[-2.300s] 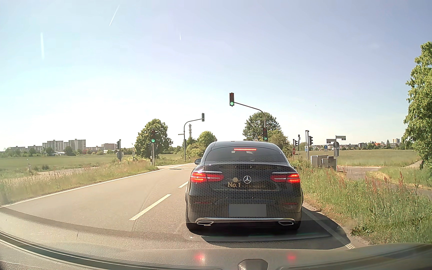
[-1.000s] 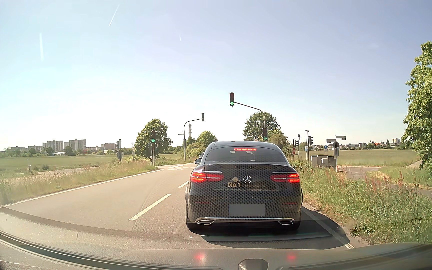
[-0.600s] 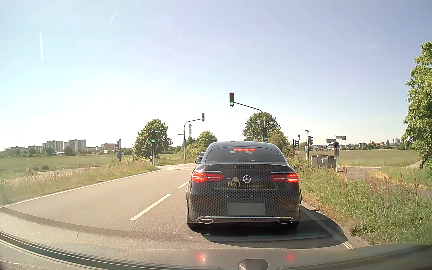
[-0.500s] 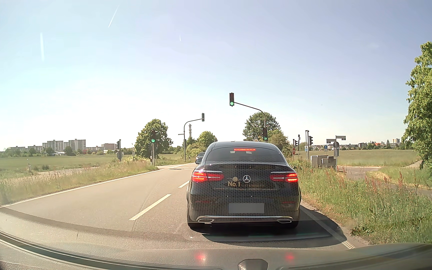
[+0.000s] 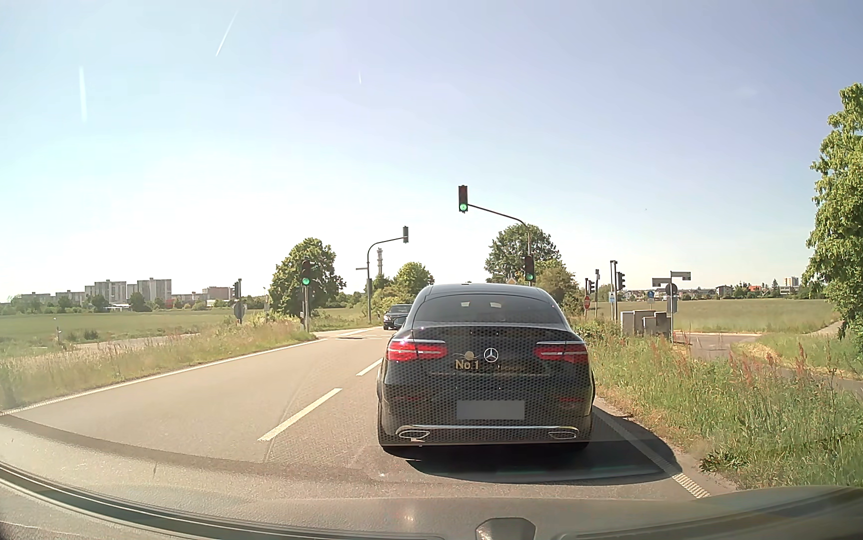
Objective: Follow the waypoints while adhering to traffic rules and regulations
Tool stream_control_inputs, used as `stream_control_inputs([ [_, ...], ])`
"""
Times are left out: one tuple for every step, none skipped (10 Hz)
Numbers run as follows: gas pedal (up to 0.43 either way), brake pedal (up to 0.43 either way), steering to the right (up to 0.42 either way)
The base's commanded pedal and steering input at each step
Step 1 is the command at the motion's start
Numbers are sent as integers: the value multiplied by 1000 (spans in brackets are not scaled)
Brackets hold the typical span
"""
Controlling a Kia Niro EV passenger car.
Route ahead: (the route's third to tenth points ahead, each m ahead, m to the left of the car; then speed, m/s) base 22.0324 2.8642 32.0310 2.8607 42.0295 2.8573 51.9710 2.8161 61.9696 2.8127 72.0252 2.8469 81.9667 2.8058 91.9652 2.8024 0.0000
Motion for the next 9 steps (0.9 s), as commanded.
stream_control_inputs([
  [0,201,10],
  [0,171,9],
  [0,159,10],
  [0,146,10],
  [0,122,10],
  [0,98,10],
  [0,85,10],
  [0,73,10],
  [0,49,9],
])
